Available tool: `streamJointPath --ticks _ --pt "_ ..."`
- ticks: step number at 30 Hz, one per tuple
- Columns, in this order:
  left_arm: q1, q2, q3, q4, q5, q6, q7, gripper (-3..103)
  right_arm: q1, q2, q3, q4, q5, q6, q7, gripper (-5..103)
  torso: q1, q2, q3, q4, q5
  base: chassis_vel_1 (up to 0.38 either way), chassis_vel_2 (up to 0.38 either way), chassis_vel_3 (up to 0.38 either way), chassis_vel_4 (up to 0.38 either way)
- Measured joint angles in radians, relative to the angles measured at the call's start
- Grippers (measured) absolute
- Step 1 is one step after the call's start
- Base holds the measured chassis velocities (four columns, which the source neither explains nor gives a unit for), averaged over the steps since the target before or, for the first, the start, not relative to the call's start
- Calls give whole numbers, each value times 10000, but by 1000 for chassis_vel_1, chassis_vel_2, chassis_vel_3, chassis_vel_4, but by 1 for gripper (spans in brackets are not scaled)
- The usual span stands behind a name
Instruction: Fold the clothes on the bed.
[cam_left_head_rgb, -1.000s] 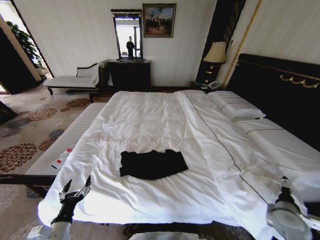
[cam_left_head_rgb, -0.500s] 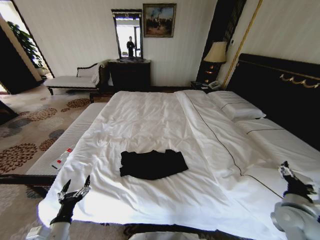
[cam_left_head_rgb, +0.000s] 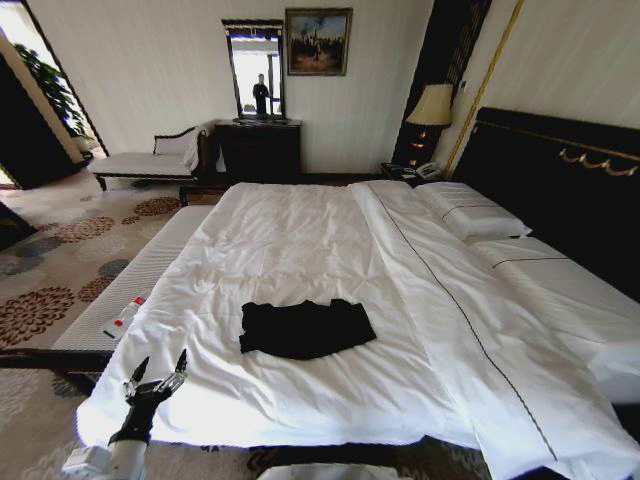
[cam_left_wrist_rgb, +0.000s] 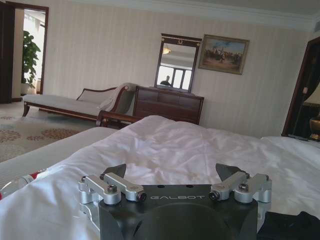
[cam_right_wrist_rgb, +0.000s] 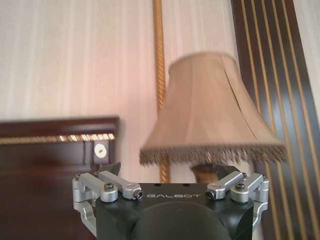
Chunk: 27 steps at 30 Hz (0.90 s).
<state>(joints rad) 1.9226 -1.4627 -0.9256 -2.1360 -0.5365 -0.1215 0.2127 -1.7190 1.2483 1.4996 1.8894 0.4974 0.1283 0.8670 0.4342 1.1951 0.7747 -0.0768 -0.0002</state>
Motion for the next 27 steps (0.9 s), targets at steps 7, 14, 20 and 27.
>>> streamJointPath --ticks 7,14,20,27 --pt "95 -103 28 -153 -6 -41 -24 100 349 -282 -1231 108 211 1490 -4229 100 0 0 0 4 2 0 0 0 0" --pt "331 -188 13 -311 -478 -525 -42 100 1218 -406 -3856 785 2142 1144 -6963 100 0 -1 1 10 3 0 0 0 0" --pt "619 -282 283 -1415 -2616 -866 -762 100 2246 -476 -6302 1674 3124 -497 -7986 100 1 -1 2 2 -3 0 0 0 0" --pt "780 -62 477 -2019 -2090 -703 -1314 100 2289 -212 -8283 2230 1384 -1735 -8807 100 1 -1 2 7 -1 0 0 0 0"
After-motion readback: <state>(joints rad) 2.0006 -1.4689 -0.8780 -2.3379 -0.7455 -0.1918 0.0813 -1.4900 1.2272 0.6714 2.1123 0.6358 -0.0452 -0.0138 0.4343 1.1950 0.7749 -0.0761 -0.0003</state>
